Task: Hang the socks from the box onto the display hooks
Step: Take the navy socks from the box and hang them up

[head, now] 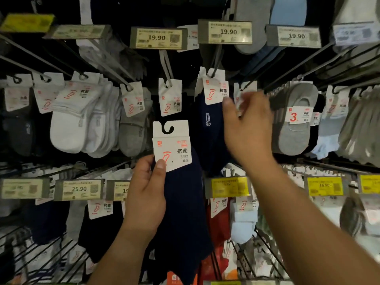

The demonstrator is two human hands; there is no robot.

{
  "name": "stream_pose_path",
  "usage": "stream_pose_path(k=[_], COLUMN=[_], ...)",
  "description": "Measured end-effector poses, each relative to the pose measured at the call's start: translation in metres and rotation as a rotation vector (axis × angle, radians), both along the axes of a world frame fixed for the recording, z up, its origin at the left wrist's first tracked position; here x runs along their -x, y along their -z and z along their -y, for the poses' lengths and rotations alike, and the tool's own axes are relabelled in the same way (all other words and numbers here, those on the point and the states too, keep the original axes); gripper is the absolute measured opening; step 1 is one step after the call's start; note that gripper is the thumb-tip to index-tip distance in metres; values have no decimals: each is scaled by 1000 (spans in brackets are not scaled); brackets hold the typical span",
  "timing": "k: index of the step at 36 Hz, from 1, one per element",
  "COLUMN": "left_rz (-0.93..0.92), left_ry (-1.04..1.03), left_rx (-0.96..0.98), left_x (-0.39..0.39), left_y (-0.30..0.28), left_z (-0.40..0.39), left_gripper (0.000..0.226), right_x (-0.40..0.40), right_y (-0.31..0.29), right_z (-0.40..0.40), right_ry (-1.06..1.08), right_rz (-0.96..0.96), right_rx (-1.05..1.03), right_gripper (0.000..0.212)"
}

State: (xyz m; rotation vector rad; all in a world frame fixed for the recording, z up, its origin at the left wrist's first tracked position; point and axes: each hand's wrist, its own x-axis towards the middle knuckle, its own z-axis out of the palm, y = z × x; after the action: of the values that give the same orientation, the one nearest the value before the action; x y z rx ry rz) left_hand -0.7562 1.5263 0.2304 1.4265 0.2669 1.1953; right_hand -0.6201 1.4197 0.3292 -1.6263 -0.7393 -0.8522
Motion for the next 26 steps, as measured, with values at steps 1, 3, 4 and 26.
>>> stream_pose_path(k=[1, 3, 4, 26], left_rz=[4, 1, -9, -37], left_ry=[12, 21, 19, -115], left_rx=[-23, -109, -167, -437], left_x=[-2, -9, -14, -94], left_y=[-3, -12, -17, -151], left_z=[3, 10, 14, 13], left_gripper=[16, 14, 14, 25], right_x=[17, 44, 49, -21], right_y=[14, 40, 50, -61], right_z=[6, 9, 7, -7], right_ry=[-120, -325, -377, -458], right_rz=[-47, -216, -267, -242], right_rx=[9, 97, 106, -57], right_gripper=[41, 40, 39, 36])
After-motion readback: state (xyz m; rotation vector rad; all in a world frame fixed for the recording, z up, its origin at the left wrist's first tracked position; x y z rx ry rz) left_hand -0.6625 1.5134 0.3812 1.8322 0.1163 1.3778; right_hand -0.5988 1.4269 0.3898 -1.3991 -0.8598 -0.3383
